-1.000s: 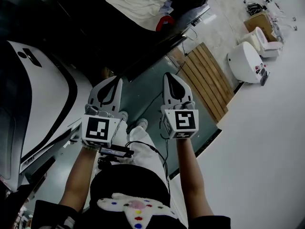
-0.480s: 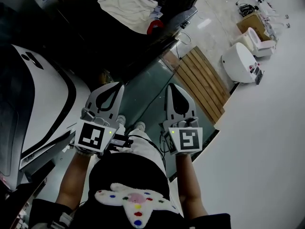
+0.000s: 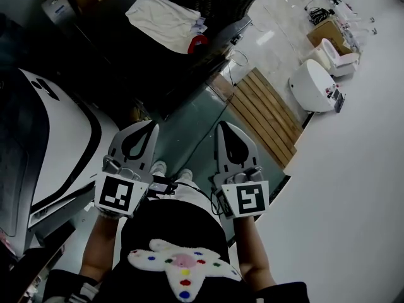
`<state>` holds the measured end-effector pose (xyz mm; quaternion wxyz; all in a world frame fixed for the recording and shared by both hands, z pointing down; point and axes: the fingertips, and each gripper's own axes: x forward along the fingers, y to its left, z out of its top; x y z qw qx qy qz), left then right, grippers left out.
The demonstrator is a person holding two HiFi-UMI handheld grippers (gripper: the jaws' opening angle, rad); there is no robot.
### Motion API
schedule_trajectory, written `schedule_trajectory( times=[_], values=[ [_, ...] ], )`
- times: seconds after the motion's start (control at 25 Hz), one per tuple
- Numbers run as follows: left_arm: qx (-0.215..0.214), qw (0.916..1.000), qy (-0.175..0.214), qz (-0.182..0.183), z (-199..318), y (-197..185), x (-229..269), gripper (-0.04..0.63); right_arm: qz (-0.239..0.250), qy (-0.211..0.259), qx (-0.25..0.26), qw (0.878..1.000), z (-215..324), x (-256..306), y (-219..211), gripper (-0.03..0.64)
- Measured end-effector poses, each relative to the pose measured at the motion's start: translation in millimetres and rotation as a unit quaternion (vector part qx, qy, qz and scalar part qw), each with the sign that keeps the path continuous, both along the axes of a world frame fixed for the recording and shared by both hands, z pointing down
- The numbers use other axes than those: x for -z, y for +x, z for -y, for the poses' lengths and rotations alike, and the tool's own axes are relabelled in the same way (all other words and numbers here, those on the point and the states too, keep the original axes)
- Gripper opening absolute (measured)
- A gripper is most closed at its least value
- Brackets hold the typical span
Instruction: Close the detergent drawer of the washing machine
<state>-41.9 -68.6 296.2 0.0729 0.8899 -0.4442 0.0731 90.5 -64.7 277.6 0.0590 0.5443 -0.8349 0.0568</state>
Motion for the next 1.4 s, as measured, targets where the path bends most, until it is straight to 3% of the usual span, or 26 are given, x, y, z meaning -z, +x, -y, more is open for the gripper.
schedule_trajectory(
  times=[0.2, 0.72, 1.4],
  values=[
    [0.004, 0.9997, -0.022, 0.009, -4.9, -5.9, -6.9, 0.011, 0.0, -0.005, 0.008, 1.0, -7.3, -0.6, -1.9, 0.005],
    [-0.014, 0.9999, -0.002, 0.007, -5.5, 15.0, 1.4, 0.011, -0.002, -0.016, 0.012, 1.0, -14.5, -7.6, 3.5, 0.003],
    [-0.014, 0.9998, -0.001, 0.016, -6.7, 15.1, -2.4, 0.011, 0.001, -0.023, 0.032, 0.999, -17.0, -11.8, -5.6, 0.003]
  ],
)
